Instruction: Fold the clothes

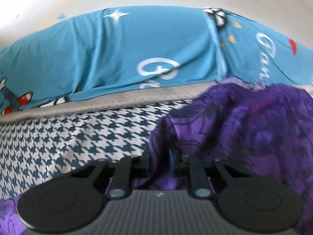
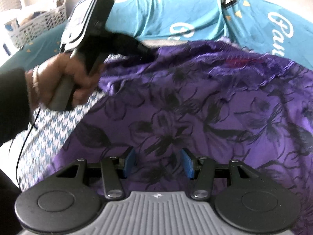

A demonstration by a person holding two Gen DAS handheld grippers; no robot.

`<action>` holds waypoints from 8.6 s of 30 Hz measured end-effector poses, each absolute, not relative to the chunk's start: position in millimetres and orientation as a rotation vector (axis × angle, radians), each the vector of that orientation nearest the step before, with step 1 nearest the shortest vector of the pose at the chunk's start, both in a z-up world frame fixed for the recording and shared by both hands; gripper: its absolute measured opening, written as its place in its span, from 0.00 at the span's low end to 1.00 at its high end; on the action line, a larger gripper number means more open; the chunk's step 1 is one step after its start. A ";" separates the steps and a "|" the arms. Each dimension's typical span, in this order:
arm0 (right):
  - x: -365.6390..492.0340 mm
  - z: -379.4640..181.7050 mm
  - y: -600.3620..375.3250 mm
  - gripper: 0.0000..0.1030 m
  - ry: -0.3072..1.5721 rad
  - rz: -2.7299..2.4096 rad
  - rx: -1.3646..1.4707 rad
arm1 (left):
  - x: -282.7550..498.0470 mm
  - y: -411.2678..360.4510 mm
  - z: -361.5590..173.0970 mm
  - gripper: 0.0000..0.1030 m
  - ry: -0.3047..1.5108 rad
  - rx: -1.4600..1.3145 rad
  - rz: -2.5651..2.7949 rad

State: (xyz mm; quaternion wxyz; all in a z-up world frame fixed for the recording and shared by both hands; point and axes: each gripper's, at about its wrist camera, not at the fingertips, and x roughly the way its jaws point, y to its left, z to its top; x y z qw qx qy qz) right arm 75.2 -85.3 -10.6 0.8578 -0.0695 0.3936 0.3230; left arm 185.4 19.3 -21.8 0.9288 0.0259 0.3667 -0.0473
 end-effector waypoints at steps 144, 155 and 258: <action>177.6 -21.2 -85.9 0.10 0.775 0.494 0.132 | 241.3 -5.1 -29.0 0.15 0.577 0.444 0.031; 182.3 -26.5 -83.5 0.11 0.807 0.488 0.125 | 262.3 56.5 -5.4 0.47 0.597 0.101 0.063; 149.1 -20.6 -52.2 0.18 0.795 0.618 0.003 | 79.8 288.9 30.3 0.49 0.753 -0.140 0.765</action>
